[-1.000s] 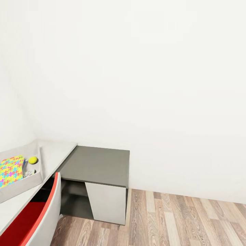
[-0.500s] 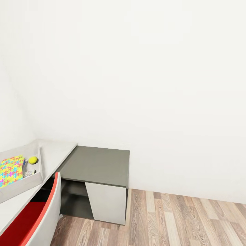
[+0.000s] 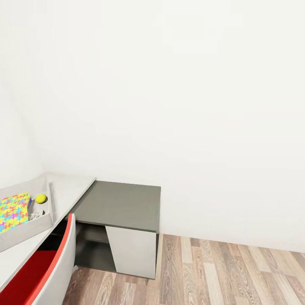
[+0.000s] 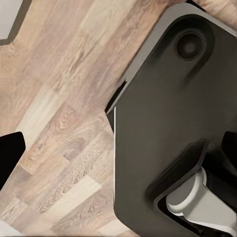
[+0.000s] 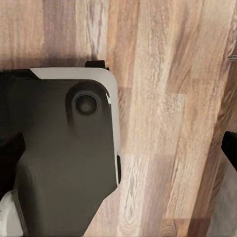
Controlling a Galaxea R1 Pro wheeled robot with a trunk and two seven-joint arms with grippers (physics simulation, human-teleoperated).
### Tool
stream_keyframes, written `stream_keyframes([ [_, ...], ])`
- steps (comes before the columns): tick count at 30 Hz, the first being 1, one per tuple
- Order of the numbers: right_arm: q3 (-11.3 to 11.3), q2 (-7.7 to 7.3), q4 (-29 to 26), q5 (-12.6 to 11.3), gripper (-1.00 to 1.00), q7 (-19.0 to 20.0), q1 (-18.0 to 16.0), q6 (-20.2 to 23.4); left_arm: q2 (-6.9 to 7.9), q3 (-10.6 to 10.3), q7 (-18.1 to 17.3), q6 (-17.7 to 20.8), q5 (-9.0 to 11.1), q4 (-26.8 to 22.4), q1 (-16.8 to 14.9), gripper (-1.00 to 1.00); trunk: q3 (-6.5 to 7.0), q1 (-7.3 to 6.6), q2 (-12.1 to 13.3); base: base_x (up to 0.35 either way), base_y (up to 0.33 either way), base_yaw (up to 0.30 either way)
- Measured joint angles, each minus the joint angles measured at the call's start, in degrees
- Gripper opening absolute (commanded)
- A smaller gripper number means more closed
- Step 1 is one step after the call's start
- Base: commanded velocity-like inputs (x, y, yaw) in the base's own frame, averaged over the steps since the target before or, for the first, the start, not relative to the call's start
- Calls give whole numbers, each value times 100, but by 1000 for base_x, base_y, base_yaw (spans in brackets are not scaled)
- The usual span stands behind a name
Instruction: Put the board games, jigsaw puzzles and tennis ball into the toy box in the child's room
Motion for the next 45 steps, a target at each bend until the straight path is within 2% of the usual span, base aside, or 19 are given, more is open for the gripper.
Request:
stream_keyframes([
  [12,-1,72,2,-3,100,-1,0,0,-29,-3,-9,-12,-22,122,17,100,0,0,0,0,0,0],
  [45,2,85,-6,-15,100,-1,0,-34,-12,-3,-11,-13,-29,129,18,100,0,0,0,0,0,0],
])
